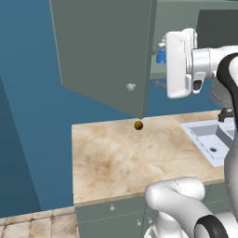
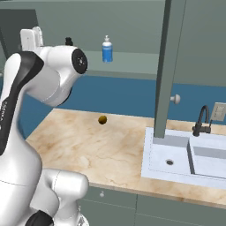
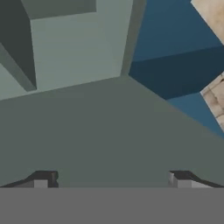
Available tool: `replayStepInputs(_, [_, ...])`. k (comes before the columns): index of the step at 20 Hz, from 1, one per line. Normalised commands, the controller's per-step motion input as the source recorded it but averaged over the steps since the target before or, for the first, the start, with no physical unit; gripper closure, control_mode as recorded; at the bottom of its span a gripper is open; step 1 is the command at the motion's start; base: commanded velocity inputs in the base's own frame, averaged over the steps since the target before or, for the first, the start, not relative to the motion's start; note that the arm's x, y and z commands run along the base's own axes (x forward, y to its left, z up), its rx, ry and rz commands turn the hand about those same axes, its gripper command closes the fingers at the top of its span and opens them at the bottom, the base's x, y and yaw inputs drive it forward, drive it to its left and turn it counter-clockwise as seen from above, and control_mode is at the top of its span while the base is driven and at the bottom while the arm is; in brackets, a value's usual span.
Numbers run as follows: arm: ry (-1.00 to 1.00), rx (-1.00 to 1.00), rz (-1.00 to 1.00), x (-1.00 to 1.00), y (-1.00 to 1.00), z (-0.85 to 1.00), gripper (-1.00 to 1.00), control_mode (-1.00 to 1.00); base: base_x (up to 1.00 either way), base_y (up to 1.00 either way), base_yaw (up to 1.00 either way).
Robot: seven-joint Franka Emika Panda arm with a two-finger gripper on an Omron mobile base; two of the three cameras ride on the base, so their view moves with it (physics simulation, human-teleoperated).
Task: Pick the soap dispenser and bar soap from the cabinet and place them on the counter.
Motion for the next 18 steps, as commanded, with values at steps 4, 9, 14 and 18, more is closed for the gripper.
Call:
replayStepInputs(4, [0.05,0.01,0.05,0.10,0.36,-0.04,-1.00,-1.00,0.00,0.00,0.00])
replayStepInputs(9, [0.05,0.02,0.05,0.16,0.37,-0.05,-1.00,-1.00,0.00,0.00,0.00])
replayStepInputs(14, [0.01,0.02,0.07,0.01,0.40,0.00,-1.00,-1.00,0.00,0.00,0.00])
replayStepInputs(18, [0.00,0.00,0.07,-0.20,0.49,0.00,-1.00,-1.00,0.00,0.00,0.00])
